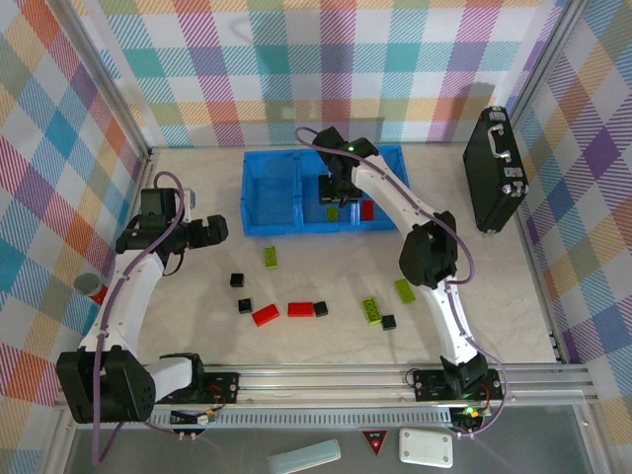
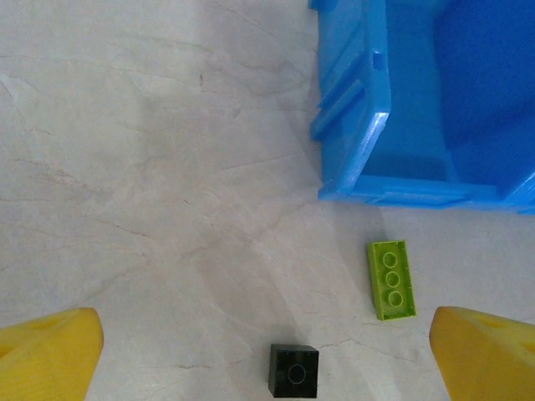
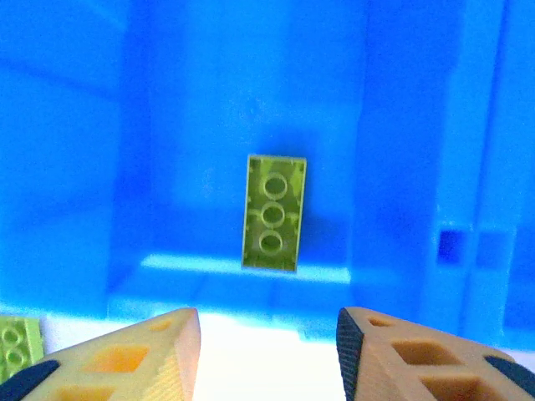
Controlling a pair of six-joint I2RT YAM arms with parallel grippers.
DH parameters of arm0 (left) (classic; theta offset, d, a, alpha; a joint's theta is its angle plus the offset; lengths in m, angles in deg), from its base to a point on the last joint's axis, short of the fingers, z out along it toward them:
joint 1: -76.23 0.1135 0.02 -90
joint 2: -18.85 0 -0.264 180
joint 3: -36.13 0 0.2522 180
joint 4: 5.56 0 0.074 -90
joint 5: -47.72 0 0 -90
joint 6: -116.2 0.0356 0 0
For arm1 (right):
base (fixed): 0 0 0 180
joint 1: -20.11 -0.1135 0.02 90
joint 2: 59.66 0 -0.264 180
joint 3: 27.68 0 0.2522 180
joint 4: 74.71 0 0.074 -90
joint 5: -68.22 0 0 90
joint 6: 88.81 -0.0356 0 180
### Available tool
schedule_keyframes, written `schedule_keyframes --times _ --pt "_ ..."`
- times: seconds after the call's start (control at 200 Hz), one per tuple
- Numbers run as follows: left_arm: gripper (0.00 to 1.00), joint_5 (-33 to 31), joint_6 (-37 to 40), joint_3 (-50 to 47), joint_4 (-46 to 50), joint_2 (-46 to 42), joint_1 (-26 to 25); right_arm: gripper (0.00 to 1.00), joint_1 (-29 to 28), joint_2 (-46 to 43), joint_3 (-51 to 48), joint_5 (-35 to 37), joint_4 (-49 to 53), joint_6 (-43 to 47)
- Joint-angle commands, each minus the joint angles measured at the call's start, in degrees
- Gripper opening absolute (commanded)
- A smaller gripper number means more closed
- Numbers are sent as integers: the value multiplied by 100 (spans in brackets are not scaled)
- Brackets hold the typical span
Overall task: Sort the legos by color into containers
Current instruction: Pick up the lego from the middle-left of the table.
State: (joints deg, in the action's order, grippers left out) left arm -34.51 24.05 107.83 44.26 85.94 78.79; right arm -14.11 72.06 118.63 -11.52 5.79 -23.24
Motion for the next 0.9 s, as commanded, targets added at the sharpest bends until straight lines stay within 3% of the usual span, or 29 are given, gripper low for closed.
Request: schedule_keyframes --times 0.0,0.375,0.895 --pt "99 -90 -262 278 238 -44 69 48 -106 -510 -473 -192 -48 25" --pt "91 -609 -959 293 826 41 -607 48 -261 -1841 -2305 -392 -603 -82" --pt "83 -1078 -1342 -655 493 577 -1687 48 -271 -2907 -4234 -419 -1022 -62"
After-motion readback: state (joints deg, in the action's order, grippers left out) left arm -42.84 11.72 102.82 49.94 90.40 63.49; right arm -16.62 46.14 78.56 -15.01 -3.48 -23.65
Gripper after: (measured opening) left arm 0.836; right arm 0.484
